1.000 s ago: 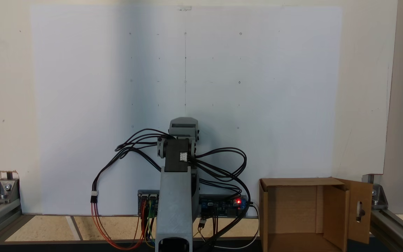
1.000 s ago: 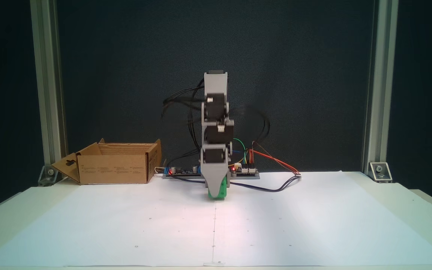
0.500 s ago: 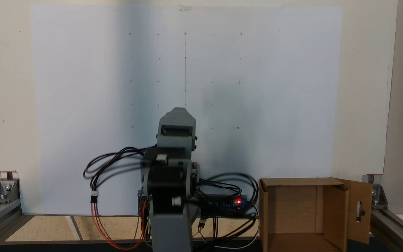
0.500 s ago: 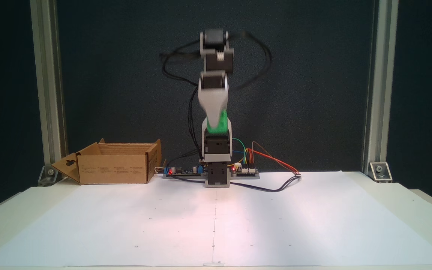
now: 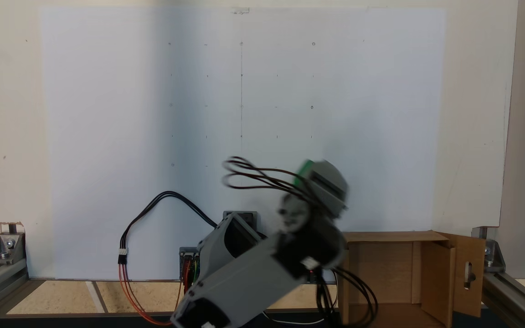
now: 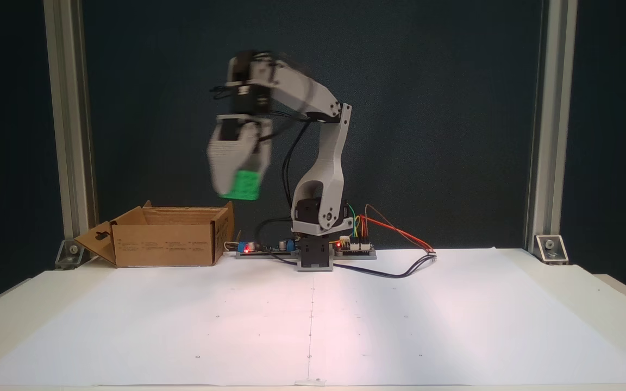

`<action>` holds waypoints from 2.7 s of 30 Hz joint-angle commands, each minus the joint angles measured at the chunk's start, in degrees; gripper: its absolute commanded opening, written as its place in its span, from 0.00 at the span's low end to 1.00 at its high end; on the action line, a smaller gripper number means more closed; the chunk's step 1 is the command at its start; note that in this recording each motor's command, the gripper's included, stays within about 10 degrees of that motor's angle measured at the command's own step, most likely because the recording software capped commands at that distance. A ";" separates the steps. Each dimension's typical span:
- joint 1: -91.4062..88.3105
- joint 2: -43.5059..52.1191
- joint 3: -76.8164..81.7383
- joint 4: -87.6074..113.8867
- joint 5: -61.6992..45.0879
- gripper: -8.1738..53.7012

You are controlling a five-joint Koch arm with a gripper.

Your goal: Grasp a green dice and put it in the bin.

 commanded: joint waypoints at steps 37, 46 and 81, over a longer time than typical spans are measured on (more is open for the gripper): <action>50.45 -16.26 -1.67 -34.28 -16.44 0.82; 20.50 -2.99 -1.93 -51.50 3.32 0.82; -53.35 32.78 49.83 -95.96 12.92 0.84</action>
